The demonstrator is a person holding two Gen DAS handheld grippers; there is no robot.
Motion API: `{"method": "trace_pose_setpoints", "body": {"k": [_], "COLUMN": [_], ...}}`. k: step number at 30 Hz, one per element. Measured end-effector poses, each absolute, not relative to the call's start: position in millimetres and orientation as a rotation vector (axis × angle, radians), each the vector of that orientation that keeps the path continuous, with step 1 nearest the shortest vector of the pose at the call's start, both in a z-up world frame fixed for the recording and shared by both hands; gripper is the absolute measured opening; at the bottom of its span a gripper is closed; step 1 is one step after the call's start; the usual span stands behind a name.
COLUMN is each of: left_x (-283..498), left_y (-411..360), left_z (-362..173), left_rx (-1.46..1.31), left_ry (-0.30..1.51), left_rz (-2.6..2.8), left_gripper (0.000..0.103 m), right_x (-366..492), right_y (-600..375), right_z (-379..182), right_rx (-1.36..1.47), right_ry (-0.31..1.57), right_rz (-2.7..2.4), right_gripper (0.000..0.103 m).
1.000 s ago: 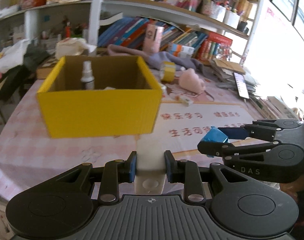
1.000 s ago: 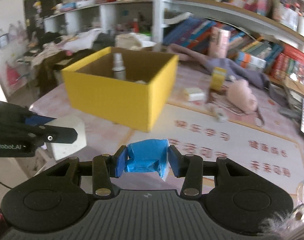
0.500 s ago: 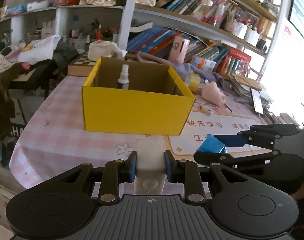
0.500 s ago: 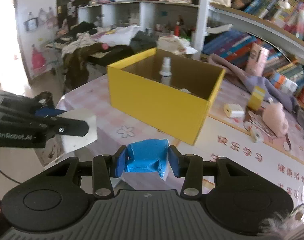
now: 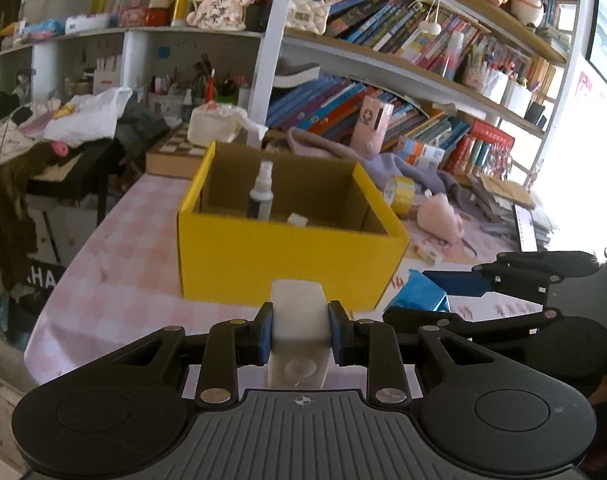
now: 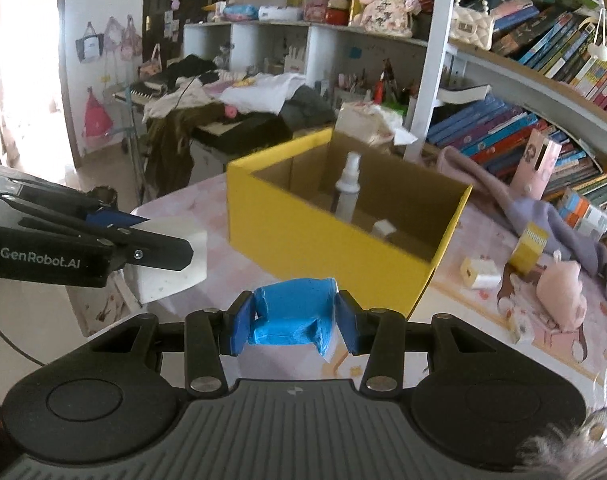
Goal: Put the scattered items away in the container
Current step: 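Carry the white block and blue clip over the yellow box with both tools, then lower the white block and blue clip into the box and open both tools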
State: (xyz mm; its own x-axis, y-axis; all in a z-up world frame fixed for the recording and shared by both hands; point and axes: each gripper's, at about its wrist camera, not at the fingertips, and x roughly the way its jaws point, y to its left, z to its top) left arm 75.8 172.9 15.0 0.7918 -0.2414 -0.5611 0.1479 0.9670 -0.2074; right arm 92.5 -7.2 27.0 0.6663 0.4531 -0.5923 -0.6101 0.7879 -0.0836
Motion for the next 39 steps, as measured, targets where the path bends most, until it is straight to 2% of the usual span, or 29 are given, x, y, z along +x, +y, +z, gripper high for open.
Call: {"method": "trace_pose_setpoints", "body": {"k": [9, 16, 27, 39], "left_x": [135.8, 194.4, 277.6, 304.3], "left_y": [173.0, 172.2, 160.0, 156.4], "left_z": [44.8, 42.5, -14.6, -44.5], "left_rx": [-0.113, -0.083, 0.043, 0.115], "left_ry": [0.527, 0.528, 0.747, 0.896], "left_rz": [-0.233, -0.224, -0.234, -0.209], "left_gripper": [0.026, 0.026, 0.026, 0.026], "right_x": [146.0, 209.3, 308.6, 337.3], "right_y": [-6.4, -1.3, 22.1, 46.2], "right_z": [58.9, 57.6, -3.2, -26.5], "right_rx": [-0.266, -0.285, -0.394, -0.573], "right_ry": [0.487, 0.492, 0.690, 0.833], "right_rz": [0.622, 0.627, 0.665, 0.789], "right_gripper": [0.042, 0.042, 0.042, 0.041]}}
